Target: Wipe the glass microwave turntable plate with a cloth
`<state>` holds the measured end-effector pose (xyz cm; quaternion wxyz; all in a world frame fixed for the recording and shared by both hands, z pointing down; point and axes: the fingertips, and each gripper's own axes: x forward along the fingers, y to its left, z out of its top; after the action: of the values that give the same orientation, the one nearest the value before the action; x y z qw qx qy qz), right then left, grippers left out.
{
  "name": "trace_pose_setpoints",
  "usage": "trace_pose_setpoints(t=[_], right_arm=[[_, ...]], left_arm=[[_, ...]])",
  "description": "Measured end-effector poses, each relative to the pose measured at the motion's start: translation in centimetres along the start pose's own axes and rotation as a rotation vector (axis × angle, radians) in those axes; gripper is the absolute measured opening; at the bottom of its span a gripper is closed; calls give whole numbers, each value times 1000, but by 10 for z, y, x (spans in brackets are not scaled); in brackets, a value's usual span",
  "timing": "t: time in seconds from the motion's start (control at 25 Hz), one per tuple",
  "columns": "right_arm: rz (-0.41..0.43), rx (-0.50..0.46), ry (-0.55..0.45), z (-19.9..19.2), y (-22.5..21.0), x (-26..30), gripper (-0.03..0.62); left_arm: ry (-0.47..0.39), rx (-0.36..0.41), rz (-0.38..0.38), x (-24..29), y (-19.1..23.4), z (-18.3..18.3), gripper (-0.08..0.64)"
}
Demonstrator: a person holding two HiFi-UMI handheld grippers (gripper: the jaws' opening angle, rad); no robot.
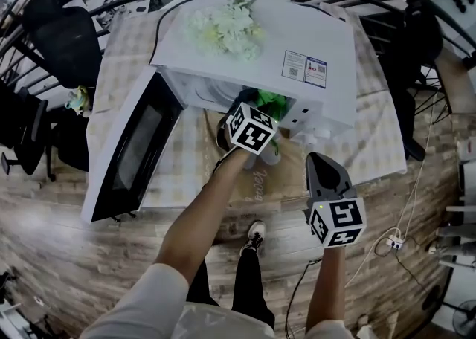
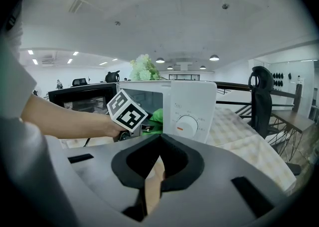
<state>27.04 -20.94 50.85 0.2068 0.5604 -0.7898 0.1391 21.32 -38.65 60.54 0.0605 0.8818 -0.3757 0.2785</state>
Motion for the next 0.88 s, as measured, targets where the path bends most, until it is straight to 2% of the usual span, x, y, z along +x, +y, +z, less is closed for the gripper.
trace_pose_setpoints(t=[0.12, 0.2, 0.28, 0.36, 0.44, 0.52, 0.6, 0.68, 0.88], right_arm=[[-5, 0, 2, 0, 0, -3, 14], [-10, 3, 1, 1, -2, -4, 14], [-11, 1, 1, 1, -1, -5, 14], [-3, -11, 5, 1, 2, -5, 14], [4, -21, 9, -1, 5, -4, 14], [7, -16, 8, -3, 5, -2, 14], [7, -8, 5, -4, 5, -1, 14], [8, -6, 4, -3, 5, 0, 14], [-8, 4, 2, -2, 0, -1, 14]], left_arm=[[-50, -33, -63, -5, -5, 7, 135], [-95, -51, -27, -15, 11, 8, 137], [-123, -47, 76, -27, 42, 6, 137], [-130, -67, 213, -41, 84, -4, 137], [-118, -104, 336, -56, 122, -17, 138], [-77, -129, 408, -63, 145, -32, 138], [-22, -136, 415, -61, 150, -46, 138], [17, -124, 387, -55, 146, -53, 138], [49, -20, 242, -37, 111, -43, 133]])
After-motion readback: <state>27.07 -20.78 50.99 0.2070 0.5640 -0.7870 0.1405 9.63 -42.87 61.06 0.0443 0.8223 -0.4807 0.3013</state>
